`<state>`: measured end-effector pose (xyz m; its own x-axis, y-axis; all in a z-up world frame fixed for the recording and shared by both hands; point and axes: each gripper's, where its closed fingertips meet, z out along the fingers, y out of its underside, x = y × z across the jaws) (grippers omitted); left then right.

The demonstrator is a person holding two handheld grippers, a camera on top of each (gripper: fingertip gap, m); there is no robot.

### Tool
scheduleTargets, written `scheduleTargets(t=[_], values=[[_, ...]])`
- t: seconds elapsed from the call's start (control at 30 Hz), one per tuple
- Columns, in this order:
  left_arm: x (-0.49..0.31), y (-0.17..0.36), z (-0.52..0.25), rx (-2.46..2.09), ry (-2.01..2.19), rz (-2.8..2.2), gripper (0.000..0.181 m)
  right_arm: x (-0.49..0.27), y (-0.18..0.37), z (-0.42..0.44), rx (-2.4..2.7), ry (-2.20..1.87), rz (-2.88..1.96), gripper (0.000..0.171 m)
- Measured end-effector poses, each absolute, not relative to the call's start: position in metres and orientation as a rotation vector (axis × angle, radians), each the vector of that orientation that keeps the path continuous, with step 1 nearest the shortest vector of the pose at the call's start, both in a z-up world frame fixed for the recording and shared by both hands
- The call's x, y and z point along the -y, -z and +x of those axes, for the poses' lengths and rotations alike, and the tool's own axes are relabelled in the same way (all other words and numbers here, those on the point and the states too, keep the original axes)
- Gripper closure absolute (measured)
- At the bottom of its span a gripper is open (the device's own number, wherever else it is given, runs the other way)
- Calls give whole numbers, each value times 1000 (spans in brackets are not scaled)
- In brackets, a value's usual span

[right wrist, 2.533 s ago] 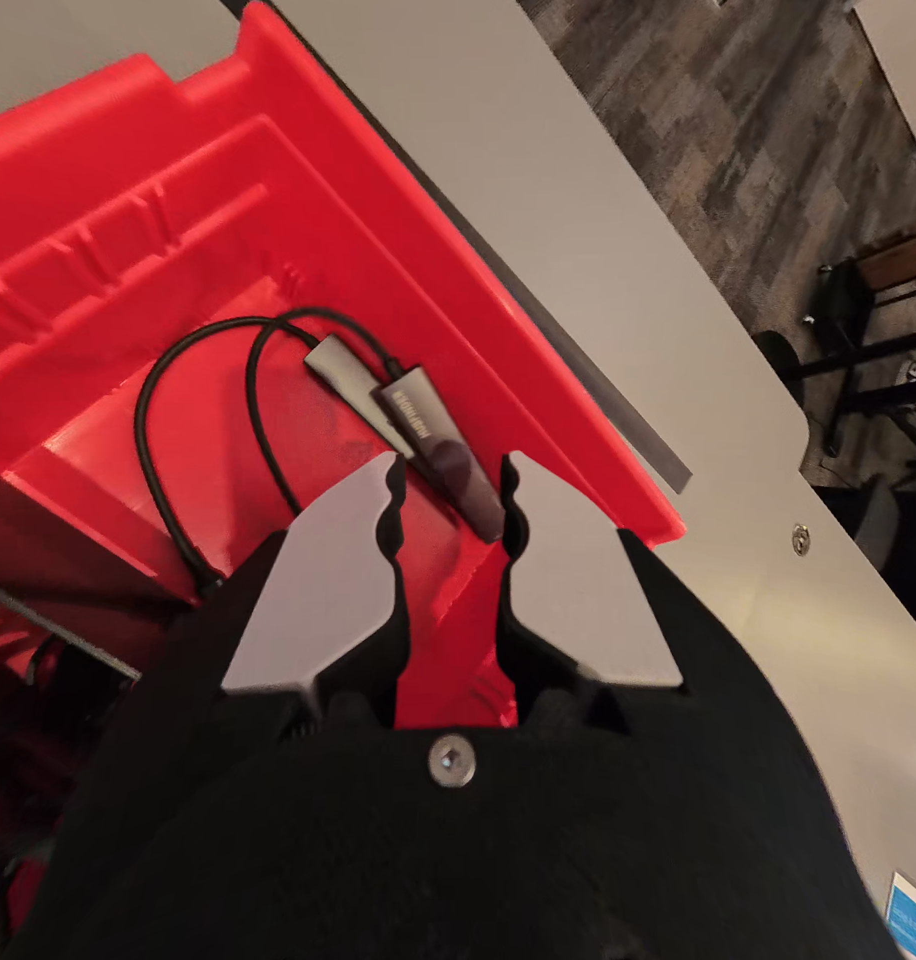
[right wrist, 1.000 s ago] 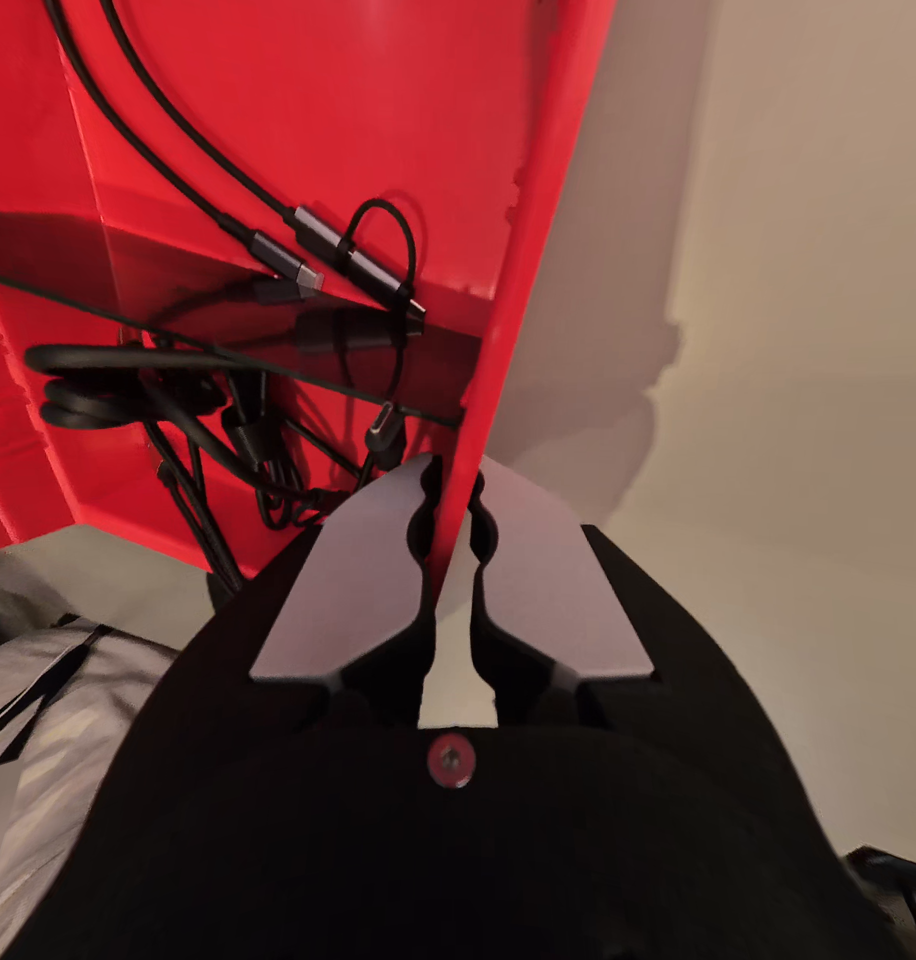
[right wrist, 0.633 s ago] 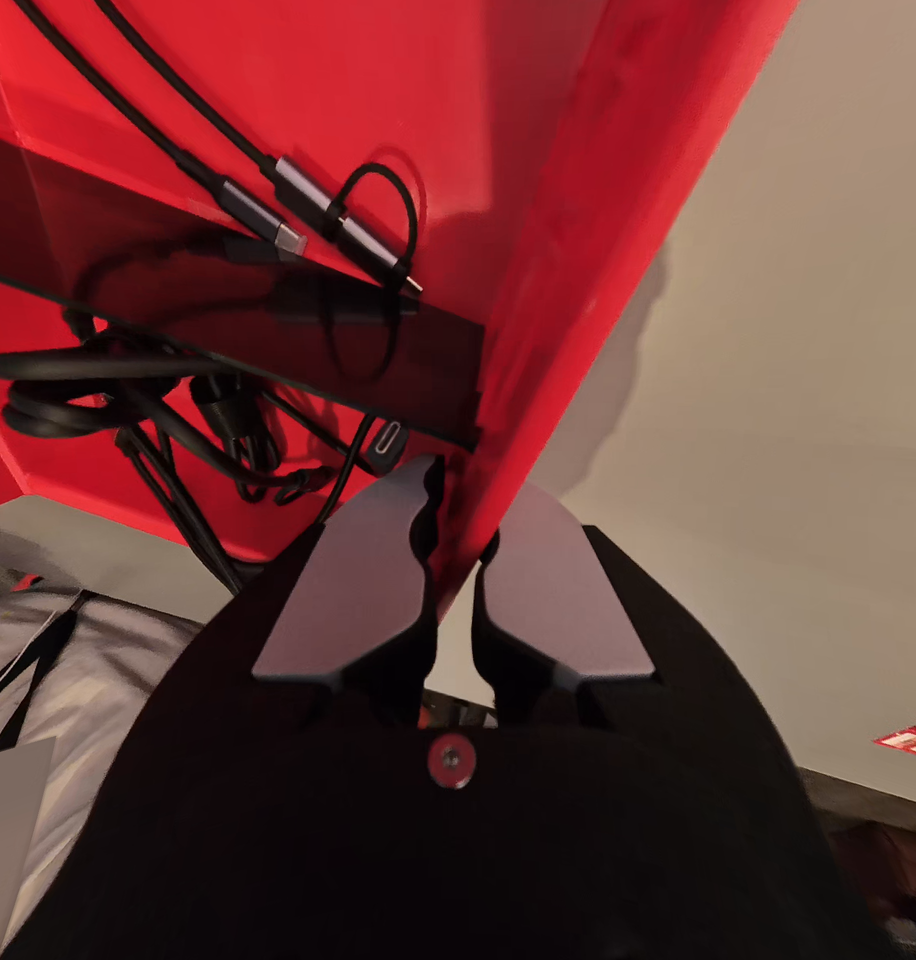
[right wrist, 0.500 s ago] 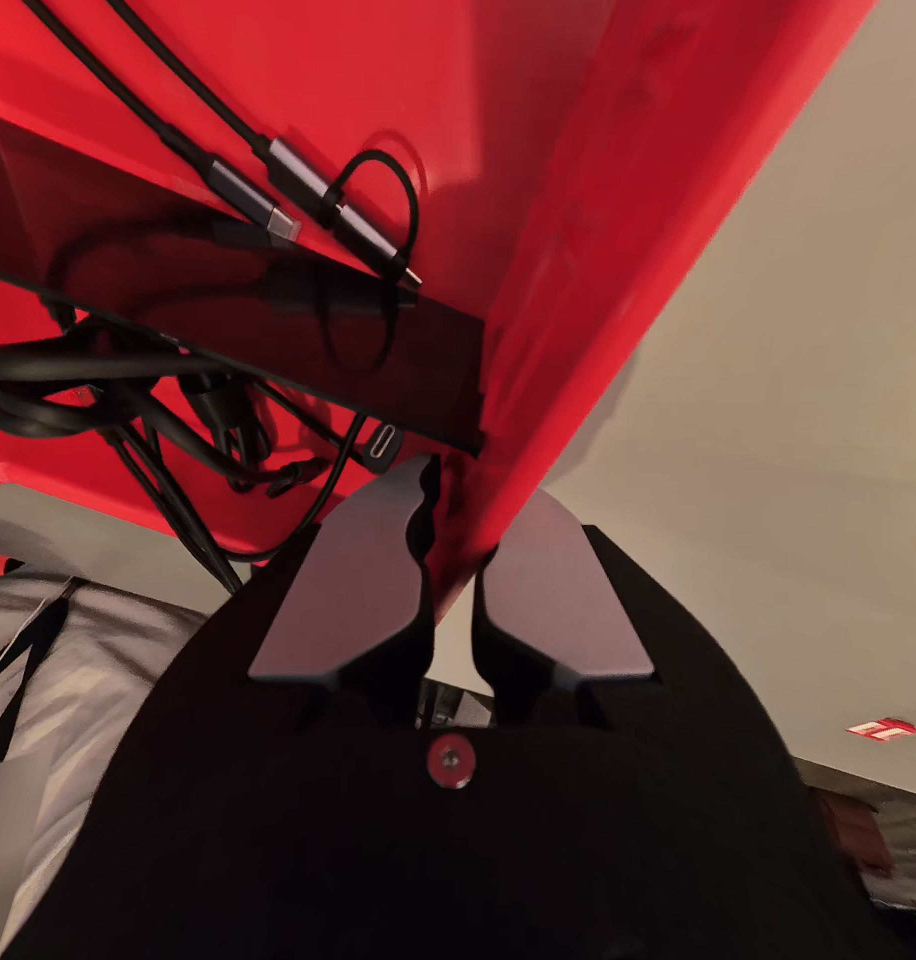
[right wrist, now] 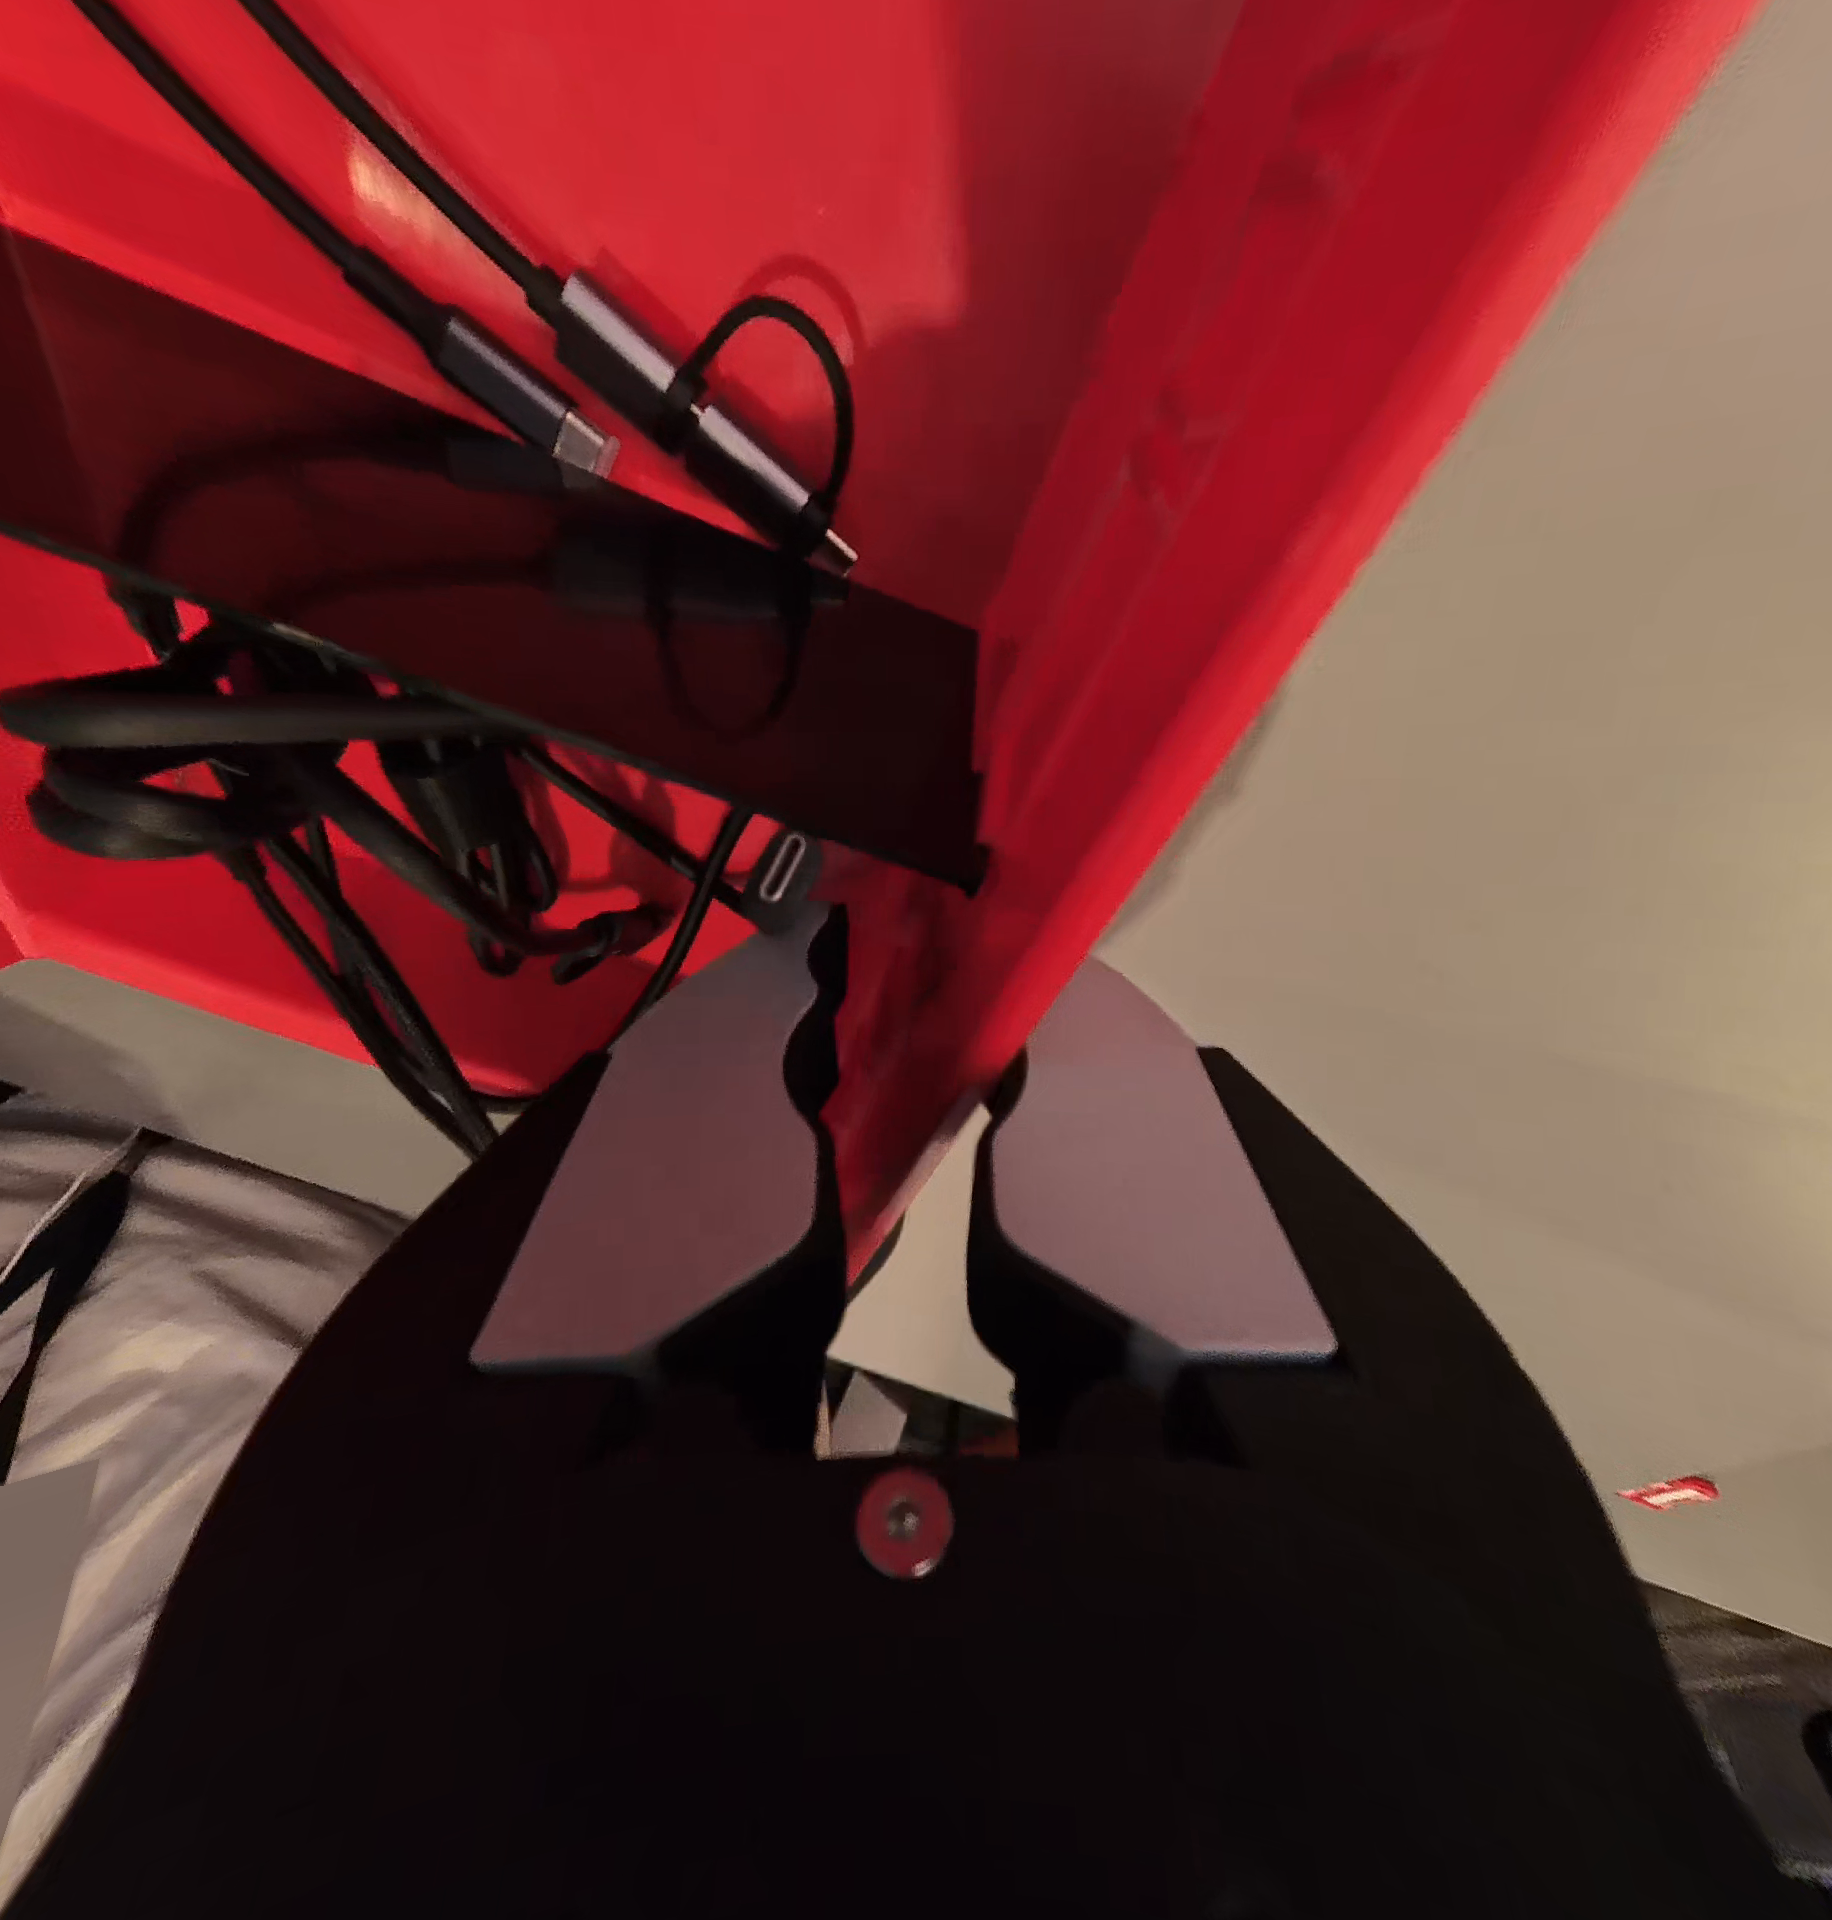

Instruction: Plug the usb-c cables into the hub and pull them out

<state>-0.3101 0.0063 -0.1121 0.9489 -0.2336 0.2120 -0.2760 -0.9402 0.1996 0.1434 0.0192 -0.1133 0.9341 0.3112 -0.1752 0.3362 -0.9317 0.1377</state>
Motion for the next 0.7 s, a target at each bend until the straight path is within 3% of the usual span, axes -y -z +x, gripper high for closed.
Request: scheduleTargets(t=[0.17, 0.3, 0.37, 0.43, 0.5, 0.53, 0.6, 0.7], values=[[-15, 86, -308, 434, -353, 3009, 160, -38, 76, 155, -408, 131, 3178, 143], [-22, 51, -306, 481, -433, 3179, 161, -52, 1, 134, -486, 38, 3554, 141], [-26, 31, -302, 531, -488, 3274, 163, -57, -46, 87, -766, 178, 3768, 136], [-32, 8, -298, 602, -534, 3381, 163, -45, -81, 11, -1281, 640, 3803, 126], [-38, -17, -293, 689, -594, 3489, 163, -5, -80, -69, -1811, 1232, 3454, 116], [-42, -31, -291, 732, -619, 3555, 162, 4, -65, -94, -1808, 1273, 3350, 111], [-46, -61, -286, 811, -701, 3687, 162, 1, -26, -119, -1578, 1072, 3353, 132], [-44, -105, -278, 962, -894, 3848, 161, -20, 14, -127, -1369, 681, 3519, 131]])
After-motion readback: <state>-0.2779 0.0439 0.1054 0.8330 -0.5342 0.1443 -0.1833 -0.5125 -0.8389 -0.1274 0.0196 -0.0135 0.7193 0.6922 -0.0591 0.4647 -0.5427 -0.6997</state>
